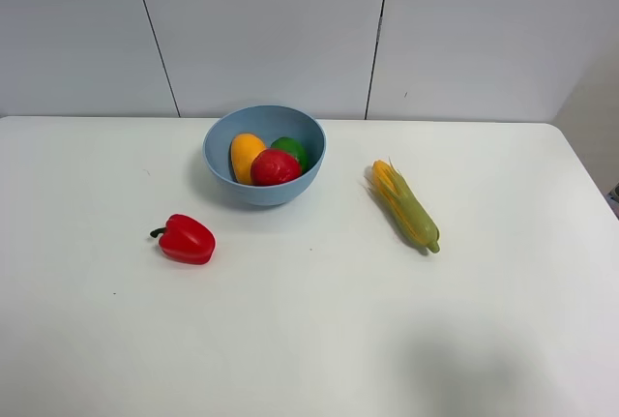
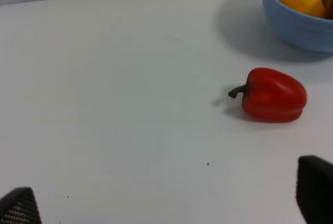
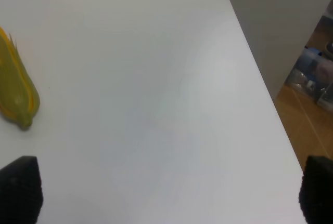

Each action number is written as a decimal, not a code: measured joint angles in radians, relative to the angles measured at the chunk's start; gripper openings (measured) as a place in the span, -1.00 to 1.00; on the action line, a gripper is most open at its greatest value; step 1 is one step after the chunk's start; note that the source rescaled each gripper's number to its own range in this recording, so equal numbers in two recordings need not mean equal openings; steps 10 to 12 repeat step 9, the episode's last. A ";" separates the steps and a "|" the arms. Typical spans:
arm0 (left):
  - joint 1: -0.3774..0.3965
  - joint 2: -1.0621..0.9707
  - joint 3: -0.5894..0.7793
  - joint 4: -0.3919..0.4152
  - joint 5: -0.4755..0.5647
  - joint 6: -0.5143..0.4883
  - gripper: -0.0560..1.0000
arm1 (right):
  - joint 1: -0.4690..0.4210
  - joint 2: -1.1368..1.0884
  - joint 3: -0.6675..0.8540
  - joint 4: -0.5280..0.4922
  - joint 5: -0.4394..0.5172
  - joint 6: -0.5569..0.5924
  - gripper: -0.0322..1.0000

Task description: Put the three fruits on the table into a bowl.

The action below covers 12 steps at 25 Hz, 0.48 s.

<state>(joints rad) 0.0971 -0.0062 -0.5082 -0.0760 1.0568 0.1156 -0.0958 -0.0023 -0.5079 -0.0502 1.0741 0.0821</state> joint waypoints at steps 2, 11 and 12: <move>0.000 0.000 0.000 0.000 0.000 0.000 0.99 | 0.000 0.000 0.000 0.000 0.000 0.000 1.00; 0.000 0.000 0.000 0.000 0.000 0.001 1.00 | 0.000 0.000 0.000 0.000 0.000 0.000 1.00; 0.000 0.000 0.000 0.000 0.000 0.001 1.00 | 0.000 0.000 0.000 0.000 0.000 0.000 1.00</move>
